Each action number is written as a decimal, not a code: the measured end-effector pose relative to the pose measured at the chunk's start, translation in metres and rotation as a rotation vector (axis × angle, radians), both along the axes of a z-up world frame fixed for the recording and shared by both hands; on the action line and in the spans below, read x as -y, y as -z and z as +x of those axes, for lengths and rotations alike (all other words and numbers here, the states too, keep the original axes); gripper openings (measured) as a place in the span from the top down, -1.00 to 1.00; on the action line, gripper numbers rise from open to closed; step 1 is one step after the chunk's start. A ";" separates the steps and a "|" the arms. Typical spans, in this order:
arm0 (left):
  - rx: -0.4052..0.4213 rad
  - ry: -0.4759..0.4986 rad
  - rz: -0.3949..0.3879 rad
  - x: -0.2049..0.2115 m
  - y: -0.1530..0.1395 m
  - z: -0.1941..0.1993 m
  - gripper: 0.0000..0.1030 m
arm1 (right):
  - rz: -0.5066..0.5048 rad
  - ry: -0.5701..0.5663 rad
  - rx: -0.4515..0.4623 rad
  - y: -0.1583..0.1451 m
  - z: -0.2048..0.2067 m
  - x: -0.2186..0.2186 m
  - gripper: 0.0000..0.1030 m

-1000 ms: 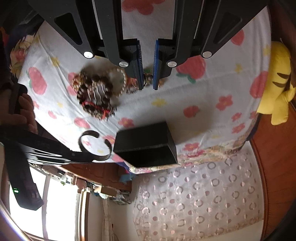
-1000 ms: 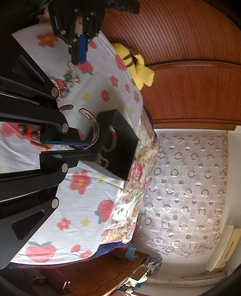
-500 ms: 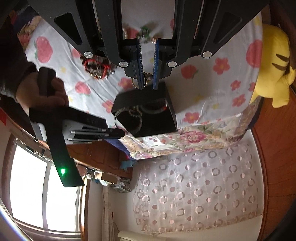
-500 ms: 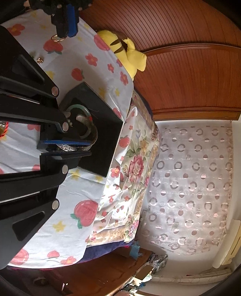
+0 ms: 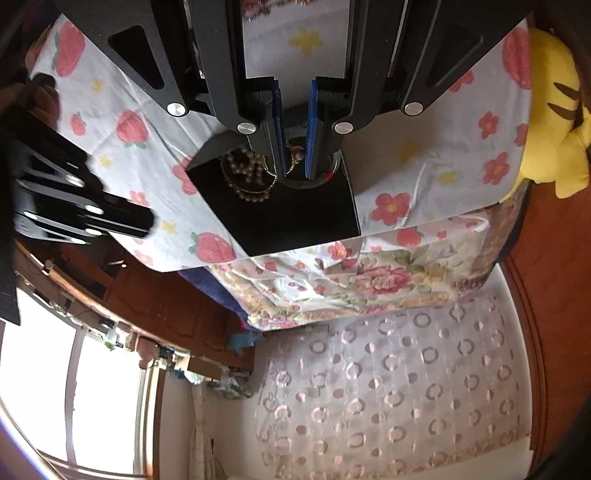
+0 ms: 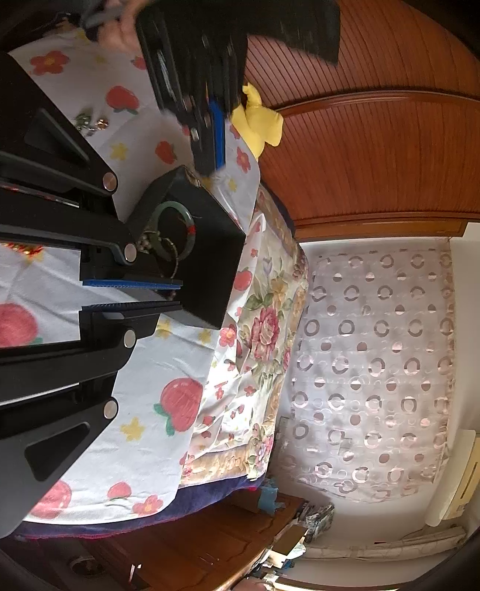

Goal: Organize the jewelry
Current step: 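Place the cuff into the box with the right gripper while the left drops the ring in, then grasp a dark beaded bracelet from the pile with the right gripper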

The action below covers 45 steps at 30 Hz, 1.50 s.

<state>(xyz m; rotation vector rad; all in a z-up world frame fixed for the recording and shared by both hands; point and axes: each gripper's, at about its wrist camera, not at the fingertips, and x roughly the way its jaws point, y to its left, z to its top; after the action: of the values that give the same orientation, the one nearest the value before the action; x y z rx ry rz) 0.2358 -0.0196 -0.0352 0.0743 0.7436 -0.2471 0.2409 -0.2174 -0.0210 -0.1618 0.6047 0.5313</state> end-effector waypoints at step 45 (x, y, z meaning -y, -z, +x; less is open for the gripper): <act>0.040 -0.072 -0.081 -0.053 0.039 -0.144 -0.79 | -0.181 -0.134 -0.121 0.072 -0.102 -0.038 0.28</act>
<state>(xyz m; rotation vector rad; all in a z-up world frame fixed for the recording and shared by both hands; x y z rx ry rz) 0.0916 0.0331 -0.0745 -0.0247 0.6942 -0.2065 0.1390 -0.1797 -0.0933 -0.3448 0.7642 0.6186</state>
